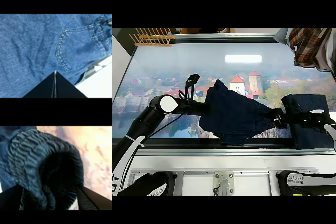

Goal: Fold the clothes and pants, and hang the long-sleeved shirts on hangers.

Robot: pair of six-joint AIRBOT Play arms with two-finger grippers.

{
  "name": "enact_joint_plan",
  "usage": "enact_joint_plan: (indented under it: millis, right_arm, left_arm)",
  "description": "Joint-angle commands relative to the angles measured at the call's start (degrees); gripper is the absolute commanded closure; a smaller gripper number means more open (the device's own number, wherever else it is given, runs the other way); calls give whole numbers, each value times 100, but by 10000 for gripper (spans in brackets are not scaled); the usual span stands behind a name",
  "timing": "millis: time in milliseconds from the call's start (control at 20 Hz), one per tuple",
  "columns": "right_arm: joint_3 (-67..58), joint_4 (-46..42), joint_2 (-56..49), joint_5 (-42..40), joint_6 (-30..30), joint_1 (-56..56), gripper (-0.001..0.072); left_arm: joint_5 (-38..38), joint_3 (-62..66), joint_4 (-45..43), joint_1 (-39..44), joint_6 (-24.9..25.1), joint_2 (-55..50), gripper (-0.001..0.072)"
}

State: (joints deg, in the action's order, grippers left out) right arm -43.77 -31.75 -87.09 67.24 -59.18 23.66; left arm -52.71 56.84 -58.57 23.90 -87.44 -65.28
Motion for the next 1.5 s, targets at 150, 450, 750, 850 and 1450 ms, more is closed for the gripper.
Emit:
enact_joint_plan:
  millis: [150,450,750,850,1450]
  right_arm:
    - [9,160,-151,-234,181,-713,2]
    - [7,164,-146,-247,372,-811,667]
    - [-984,96,337,-249,-267,-789,669]
    - [-1952,-229,433,-367,-820,-772,669]
    - [-4437,-1823,802,-1683,-3751,951,669]
  left_arm:
    - [-24,7,13,4,-9,-15,694]
    - [-22,4,13,4,-7,-15,693]
    - [-17,4,11,4,-7,-15,694]
    - [-17,4,11,4,-7,-15,694]
    - [35,4,11,4,-7,-15,694]
